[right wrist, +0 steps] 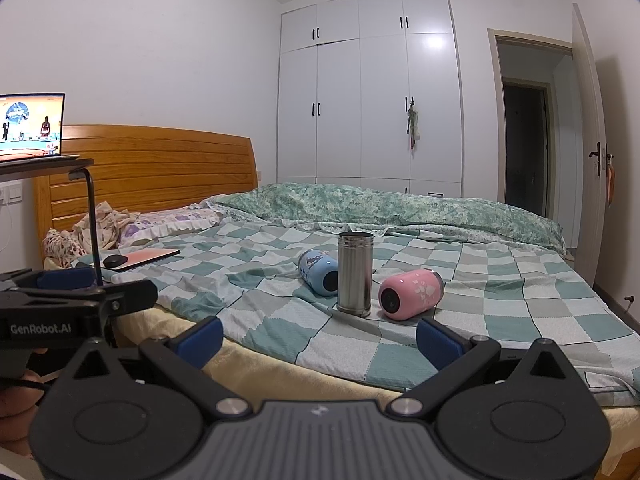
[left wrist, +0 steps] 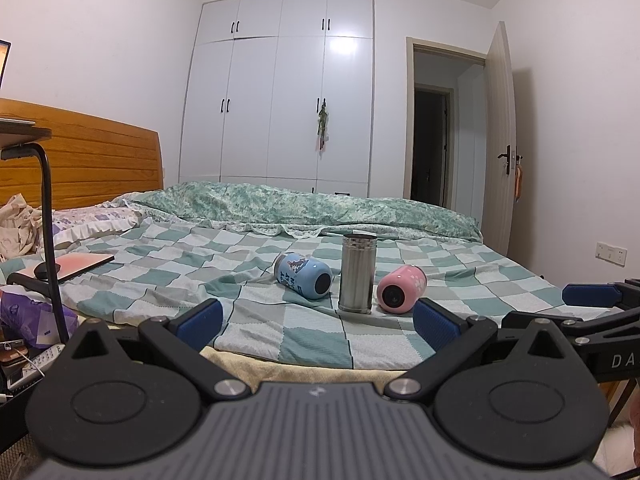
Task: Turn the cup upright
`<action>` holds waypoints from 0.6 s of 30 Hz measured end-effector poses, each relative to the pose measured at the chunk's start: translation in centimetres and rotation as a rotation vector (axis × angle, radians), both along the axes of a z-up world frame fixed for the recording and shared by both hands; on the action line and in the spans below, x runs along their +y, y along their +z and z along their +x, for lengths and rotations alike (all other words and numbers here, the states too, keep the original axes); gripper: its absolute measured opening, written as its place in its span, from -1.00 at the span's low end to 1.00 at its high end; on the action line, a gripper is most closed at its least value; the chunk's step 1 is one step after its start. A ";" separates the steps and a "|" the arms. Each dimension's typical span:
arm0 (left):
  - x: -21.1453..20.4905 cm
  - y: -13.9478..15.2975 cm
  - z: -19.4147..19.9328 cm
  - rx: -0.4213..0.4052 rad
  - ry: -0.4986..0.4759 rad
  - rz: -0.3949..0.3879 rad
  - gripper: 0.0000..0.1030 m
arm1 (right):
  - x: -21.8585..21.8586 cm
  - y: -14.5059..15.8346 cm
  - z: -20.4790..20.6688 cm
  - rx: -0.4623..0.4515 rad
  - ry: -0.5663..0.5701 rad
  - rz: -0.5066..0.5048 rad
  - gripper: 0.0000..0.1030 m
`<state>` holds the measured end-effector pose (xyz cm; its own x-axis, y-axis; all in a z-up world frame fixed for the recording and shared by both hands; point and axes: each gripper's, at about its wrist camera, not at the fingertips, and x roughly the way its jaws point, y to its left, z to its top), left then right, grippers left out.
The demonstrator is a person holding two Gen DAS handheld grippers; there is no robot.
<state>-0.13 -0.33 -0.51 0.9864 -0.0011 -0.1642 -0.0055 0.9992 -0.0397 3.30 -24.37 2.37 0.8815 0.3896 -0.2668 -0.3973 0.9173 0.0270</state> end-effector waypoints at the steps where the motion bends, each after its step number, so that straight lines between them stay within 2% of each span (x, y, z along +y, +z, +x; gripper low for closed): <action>1: 0.1 -0.2 -0.1 -0.001 0.000 0.001 1.00 | 0.2 -0.1 0.0 0.000 -0.001 0.001 1.00; 18: 0.2 0.4 0.1 -0.004 0.006 0.003 1.00 | -0.2 -0.1 -0.1 -0.006 -0.005 -0.001 1.00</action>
